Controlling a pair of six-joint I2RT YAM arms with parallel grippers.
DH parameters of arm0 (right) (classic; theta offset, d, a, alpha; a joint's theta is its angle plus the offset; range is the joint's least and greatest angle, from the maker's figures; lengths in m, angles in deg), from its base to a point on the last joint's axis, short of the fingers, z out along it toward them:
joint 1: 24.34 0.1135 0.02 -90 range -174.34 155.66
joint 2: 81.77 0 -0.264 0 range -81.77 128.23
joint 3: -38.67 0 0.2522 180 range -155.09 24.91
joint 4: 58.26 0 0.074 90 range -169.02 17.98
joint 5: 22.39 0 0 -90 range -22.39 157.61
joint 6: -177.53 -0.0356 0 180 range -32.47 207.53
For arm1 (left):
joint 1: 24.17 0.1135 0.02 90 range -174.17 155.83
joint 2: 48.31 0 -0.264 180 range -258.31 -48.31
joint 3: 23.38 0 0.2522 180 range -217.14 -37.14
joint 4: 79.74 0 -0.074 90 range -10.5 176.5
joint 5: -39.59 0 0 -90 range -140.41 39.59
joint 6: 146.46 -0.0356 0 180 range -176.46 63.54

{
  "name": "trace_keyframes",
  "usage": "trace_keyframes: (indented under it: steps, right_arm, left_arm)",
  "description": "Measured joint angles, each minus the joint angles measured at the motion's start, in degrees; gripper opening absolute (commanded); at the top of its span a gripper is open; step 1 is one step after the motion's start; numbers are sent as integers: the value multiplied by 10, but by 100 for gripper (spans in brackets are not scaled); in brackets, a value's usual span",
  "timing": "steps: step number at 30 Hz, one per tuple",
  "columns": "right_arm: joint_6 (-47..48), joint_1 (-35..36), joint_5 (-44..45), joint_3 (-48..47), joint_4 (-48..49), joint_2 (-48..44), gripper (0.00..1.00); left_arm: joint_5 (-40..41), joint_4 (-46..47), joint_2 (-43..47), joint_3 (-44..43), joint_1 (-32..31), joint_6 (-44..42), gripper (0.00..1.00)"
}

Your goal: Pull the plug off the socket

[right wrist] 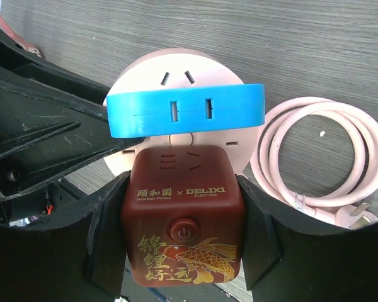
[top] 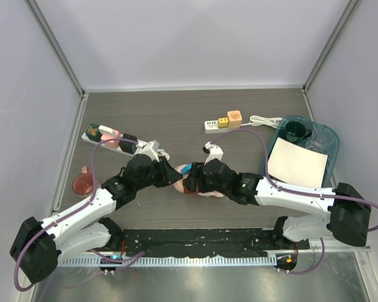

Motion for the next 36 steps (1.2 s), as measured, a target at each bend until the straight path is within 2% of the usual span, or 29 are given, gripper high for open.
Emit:
trace_keyframes:
  steps: [10,24,36]
  right_arm:
    - [37,-16,-23,-92,-53,79,1]
    - [27,-25,-22,-65,-50,45,1]
    - [73,-109,-179,-41,32,55,1]
  left_arm:
    - [48,-19,4,-4,9,-5,0]
    - [42,-5,-19,-19,0,-4,0]
    - [72,17,12,5,5,-5,0]
